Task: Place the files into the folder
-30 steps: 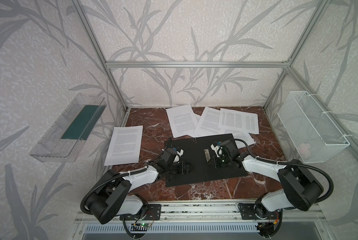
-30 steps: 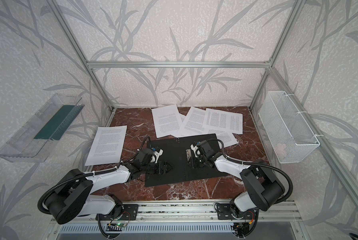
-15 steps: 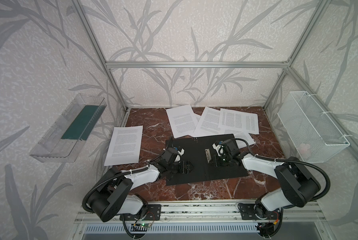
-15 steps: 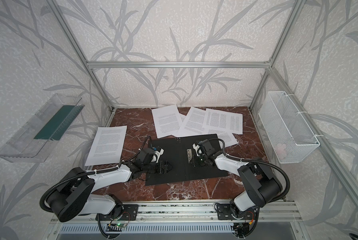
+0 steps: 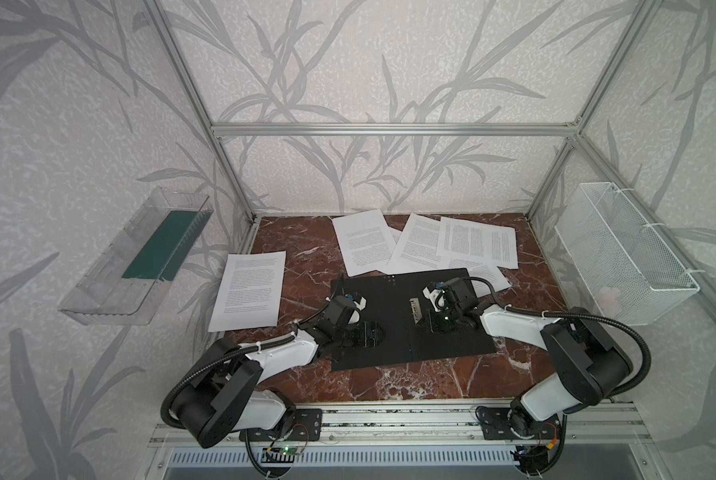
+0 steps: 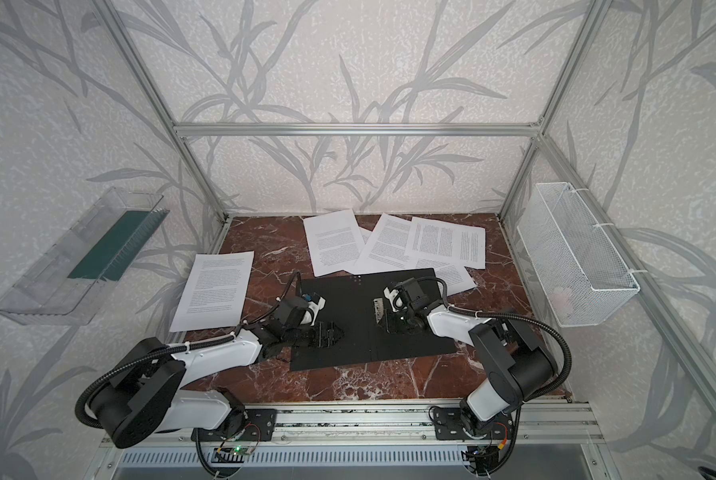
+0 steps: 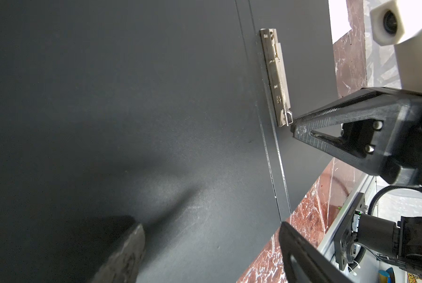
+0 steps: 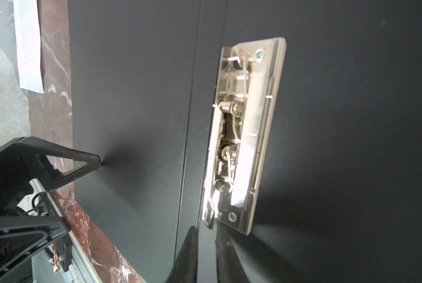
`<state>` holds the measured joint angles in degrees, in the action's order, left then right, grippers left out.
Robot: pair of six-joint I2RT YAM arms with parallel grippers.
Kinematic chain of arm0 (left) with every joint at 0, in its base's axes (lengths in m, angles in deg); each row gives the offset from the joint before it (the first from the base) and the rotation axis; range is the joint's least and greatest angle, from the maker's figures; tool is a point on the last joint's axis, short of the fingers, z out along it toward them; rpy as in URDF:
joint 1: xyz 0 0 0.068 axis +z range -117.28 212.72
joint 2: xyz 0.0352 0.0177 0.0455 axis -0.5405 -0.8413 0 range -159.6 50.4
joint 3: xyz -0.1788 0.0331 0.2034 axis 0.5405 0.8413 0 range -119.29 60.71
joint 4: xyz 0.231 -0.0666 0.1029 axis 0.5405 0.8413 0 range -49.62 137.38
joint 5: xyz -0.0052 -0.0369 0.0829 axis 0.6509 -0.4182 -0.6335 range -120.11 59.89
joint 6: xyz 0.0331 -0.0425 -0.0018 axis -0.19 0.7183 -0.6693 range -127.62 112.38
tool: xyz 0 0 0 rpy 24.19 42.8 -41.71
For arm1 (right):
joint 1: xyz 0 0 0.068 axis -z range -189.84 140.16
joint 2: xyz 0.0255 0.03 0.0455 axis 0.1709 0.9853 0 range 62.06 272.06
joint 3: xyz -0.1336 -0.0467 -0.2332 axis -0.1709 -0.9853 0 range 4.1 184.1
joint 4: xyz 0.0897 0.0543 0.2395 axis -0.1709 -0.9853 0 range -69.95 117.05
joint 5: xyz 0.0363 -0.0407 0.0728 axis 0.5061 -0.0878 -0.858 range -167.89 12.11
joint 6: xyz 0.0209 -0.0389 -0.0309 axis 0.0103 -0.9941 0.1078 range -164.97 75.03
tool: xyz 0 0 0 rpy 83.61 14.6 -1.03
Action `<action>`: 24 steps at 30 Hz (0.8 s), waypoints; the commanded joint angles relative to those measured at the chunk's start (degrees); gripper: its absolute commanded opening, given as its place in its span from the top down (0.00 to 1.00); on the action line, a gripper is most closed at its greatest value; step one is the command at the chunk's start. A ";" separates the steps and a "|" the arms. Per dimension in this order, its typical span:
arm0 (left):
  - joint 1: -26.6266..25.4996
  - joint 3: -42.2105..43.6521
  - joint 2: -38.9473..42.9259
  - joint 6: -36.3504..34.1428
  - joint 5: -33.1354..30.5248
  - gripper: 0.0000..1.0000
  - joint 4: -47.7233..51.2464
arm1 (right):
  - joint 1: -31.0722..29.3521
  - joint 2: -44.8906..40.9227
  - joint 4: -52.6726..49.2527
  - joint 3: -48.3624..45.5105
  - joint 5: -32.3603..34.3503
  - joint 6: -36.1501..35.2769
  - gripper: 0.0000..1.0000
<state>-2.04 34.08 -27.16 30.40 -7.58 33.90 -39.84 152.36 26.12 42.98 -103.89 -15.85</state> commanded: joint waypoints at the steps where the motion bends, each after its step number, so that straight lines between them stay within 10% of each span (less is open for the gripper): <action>1: 0.25 2.26 -1.67 -0.48 -4.05 0.12 8.71 | 0.48 1.56 1.02 1.82 -1.33 0.53 0.83; 24: 0.31 1.54 -2.99 -0.35 -10.47 0.13 11.66 | 0.60 3.38 -4.76 2.88 6.50 -0.13 1.00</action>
<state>-2.09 33.73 -27.31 30.36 -12.11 35.01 -39.68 155.01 25.80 45.07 -103.45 -14.62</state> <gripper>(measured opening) 0.875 0.047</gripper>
